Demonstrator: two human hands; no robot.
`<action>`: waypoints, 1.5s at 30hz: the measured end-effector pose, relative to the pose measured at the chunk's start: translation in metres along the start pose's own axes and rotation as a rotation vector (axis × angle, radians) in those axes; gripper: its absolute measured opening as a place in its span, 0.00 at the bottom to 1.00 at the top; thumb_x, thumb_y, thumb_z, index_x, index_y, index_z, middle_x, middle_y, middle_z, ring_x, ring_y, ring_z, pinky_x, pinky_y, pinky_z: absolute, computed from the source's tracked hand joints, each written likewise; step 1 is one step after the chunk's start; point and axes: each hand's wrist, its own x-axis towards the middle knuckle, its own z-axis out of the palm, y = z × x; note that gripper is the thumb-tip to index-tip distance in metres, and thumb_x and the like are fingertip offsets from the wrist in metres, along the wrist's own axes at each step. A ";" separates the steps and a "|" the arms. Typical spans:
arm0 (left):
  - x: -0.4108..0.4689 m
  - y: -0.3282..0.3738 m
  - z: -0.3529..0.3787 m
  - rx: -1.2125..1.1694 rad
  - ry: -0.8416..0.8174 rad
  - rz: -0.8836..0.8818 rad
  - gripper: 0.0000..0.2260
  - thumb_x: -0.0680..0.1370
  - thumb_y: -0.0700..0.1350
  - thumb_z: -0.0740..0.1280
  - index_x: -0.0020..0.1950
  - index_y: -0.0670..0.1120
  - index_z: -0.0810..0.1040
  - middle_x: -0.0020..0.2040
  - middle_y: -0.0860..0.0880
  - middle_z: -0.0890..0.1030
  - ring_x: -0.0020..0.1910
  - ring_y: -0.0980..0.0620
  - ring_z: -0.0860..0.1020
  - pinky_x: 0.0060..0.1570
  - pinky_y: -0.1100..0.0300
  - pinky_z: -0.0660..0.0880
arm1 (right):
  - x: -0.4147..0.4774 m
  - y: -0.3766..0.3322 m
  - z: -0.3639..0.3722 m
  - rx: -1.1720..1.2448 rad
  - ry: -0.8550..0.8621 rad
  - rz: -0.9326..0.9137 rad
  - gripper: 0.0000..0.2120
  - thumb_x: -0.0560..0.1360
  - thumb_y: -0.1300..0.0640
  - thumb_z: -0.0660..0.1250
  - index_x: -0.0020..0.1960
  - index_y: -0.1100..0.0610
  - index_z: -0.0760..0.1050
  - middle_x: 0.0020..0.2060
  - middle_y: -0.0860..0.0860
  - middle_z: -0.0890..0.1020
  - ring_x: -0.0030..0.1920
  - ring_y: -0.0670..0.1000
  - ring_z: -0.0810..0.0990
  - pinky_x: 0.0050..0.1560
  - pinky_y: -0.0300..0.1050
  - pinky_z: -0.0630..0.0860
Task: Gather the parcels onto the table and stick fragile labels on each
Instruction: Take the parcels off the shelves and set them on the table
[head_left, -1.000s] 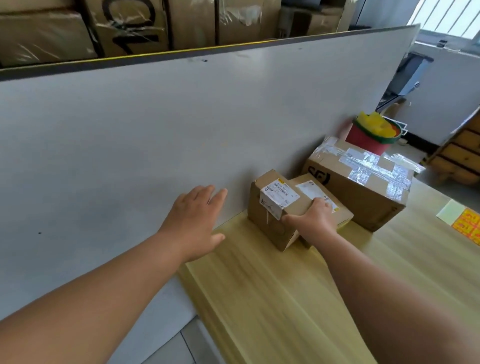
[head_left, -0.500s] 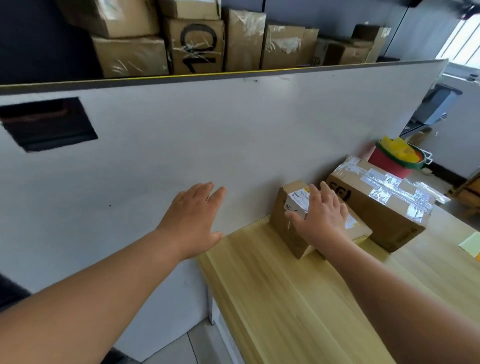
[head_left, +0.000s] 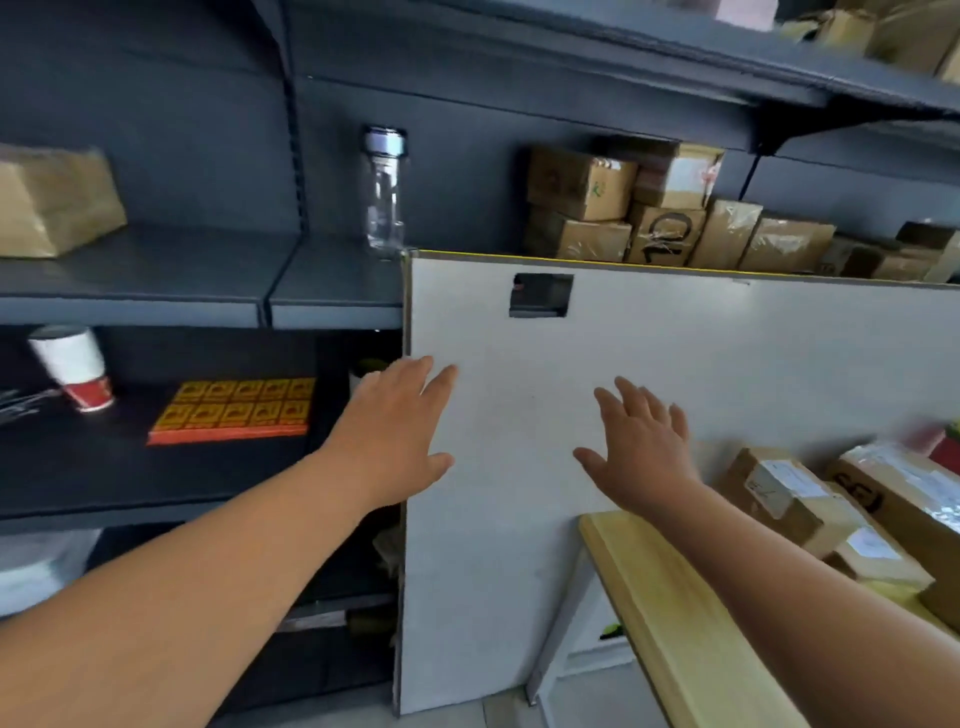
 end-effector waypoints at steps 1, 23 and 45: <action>-0.019 -0.017 -0.009 0.013 0.027 -0.024 0.41 0.75 0.61 0.64 0.79 0.49 0.44 0.78 0.46 0.50 0.77 0.45 0.50 0.74 0.49 0.53 | -0.006 -0.025 -0.008 0.004 0.008 -0.042 0.36 0.77 0.38 0.60 0.78 0.51 0.51 0.78 0.52 0.50 0.78 0.57 0.50 0.75 0.60 0.49; -0.219 -0.311 -0.112 0.112 0.217 -0.568 0.42 0.73 0.61 0.67 0.78 0.50 0.47 0.78 0.46 0.53 0.76 0.46 0.53 0.74 0.48 0.56 | 0.001 -0.421 -0.115 0.239 0.204 -0.596 0.34 0.78 0.38 0.58 0.78 0.51 0.53 0.77 0.51 0.56 0.77 0.54 0.53 0.76 0.58 0.51; 0.004 -0.533 -0.109 -0.437 0.335 -0.845 0.55 0.66 0.54 0.78 0.79 0.48 0.43 0.78 0.47 0.56 0.74 0.47 0.60 0.69 0.55 0.63 | 0.268 -0.596 -0.100 0.835 -0.173 -0.516 0.48 0.69 0.41 0.72 0.78 0.52 0.49 0.71 0.51 0.67 0.69 0.52 0.69 0.65 0.47 0.71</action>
